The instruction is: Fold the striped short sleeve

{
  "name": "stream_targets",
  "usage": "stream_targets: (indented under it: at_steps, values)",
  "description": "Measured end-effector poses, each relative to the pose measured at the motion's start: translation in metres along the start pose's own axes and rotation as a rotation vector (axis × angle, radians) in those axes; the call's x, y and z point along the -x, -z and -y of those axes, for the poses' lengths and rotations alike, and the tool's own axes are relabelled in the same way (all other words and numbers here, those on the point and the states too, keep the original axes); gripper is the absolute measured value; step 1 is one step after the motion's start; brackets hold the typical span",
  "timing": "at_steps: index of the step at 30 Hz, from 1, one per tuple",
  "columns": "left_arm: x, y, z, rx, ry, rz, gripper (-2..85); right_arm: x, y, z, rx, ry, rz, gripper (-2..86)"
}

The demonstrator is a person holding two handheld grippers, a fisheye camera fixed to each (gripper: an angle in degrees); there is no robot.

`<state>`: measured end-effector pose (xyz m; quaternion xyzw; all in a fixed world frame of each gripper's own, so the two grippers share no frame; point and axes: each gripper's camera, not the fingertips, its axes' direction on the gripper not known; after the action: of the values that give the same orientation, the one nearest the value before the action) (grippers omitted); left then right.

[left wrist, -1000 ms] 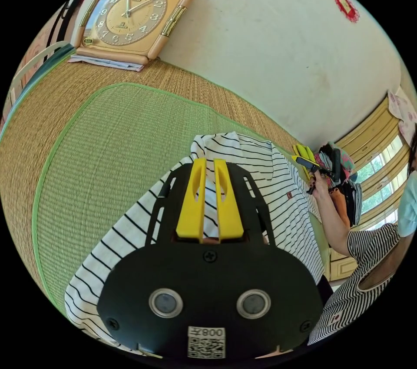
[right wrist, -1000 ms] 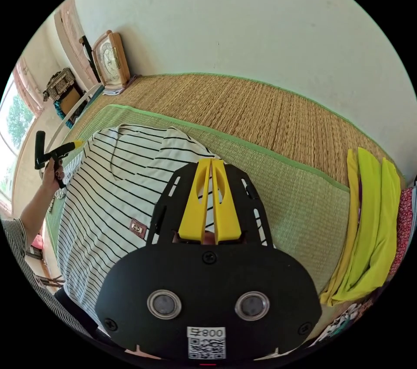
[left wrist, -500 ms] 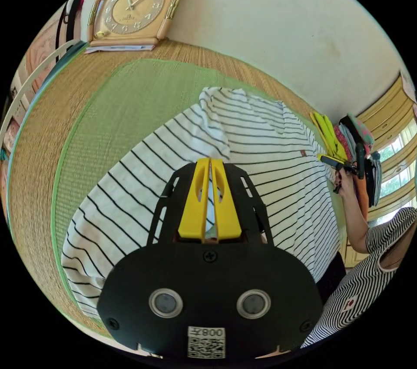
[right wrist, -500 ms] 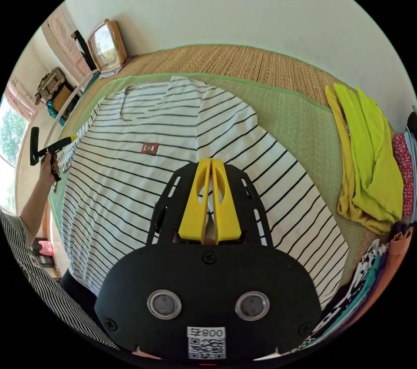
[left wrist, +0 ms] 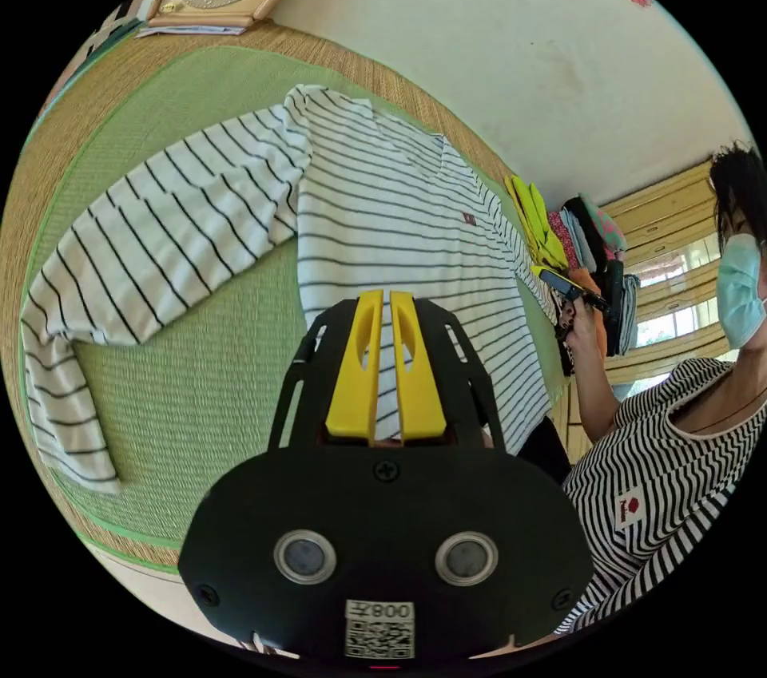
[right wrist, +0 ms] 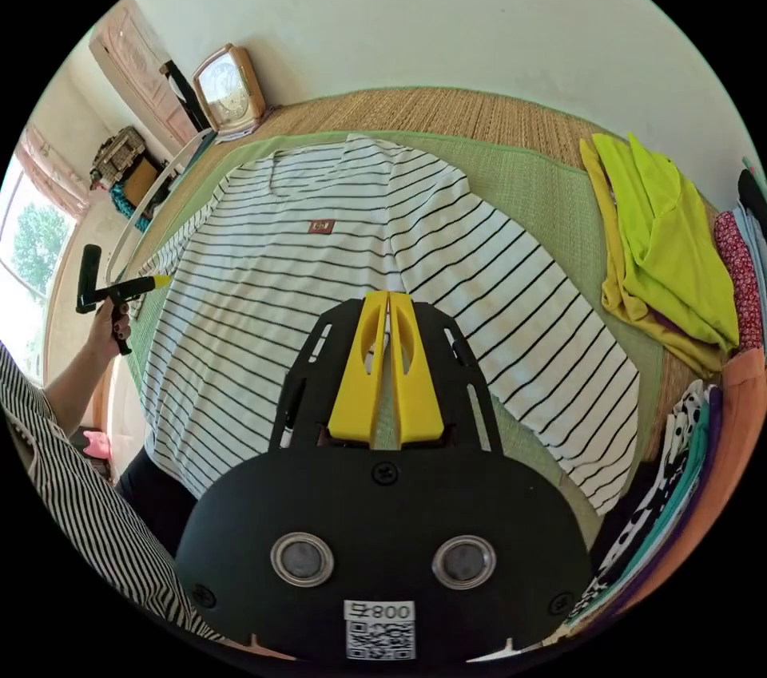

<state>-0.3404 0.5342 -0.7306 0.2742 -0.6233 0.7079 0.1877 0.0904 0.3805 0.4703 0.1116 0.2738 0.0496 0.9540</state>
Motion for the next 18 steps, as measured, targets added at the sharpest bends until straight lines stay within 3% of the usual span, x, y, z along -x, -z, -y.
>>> stream_targets:
  at_steps: [3,7,11,18]
  values:
    - [0.016,0.008,-0.047,0.039,0.118,-0.002,6.9,-0.001,0.016,-0.045,0.099,-0.035,0.004,3.7]
    - [0.038,0.030,-0.111,0.056,0.278,-0.025,9.2,-0.017,0.033,-0.113,0.247,-0.173,0.211,6.3]
    - [0.043,0.037,-0.159,0.164,0.305,0.095,9.7,-0.004,0.050,-0.156,0.345,-0.197,0.166,7.0]
    - [0.068,0.020,-0.201,0.203,0.373,0.009,9.4,0.009,0.057,-0.178,0.392,-0.240,0.161,5.6]
